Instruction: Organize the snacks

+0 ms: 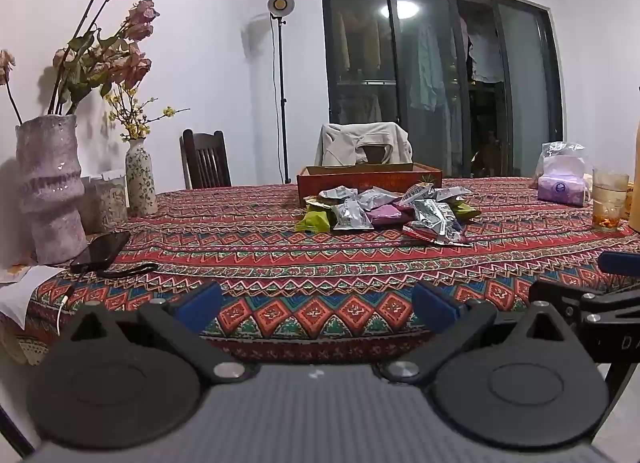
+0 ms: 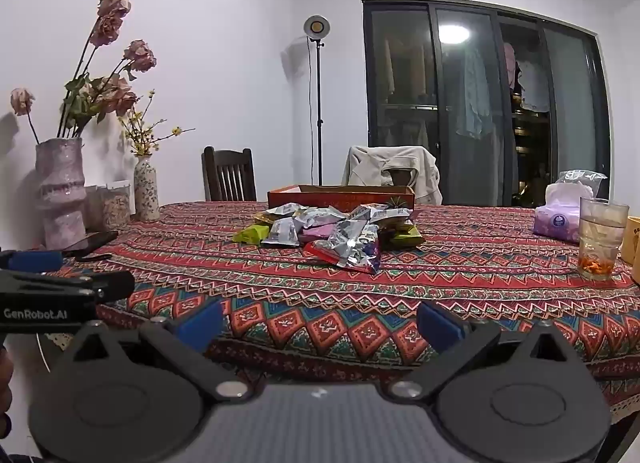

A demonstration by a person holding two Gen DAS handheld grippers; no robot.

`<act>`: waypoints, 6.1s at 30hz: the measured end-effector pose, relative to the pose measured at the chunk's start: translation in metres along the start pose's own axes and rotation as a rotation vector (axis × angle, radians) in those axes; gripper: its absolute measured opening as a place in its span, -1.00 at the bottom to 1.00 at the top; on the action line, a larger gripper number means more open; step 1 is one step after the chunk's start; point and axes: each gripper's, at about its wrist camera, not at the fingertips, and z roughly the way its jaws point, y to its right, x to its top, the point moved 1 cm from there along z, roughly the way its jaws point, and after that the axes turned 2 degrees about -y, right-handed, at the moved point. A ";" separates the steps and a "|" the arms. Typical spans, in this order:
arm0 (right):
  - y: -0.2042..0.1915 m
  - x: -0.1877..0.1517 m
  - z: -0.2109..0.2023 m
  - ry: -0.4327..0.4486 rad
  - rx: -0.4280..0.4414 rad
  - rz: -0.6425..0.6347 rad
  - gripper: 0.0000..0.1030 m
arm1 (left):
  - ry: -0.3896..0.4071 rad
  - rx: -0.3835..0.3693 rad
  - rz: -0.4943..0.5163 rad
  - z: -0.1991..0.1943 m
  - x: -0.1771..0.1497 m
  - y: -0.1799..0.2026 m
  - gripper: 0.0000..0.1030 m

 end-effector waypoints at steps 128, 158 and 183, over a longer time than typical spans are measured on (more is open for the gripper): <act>-0.012 -0.005 0.013 0.022 0.057 -0.083 1.00 | 0.050 -0.018 -0.010 0.024 -0.015 -0.010 1.00; 0.100 0.088 0.221 -0.165 0.020 0.104 0.73 | -0.116 -0.004 0.020 0.230 0.097 0.007 1.00; 0.114 0.132 0.346 -0.272 -0.004 -0.027 0.15 | -0.313 -0.086 0.024 0.347 0.135 0.030 0.37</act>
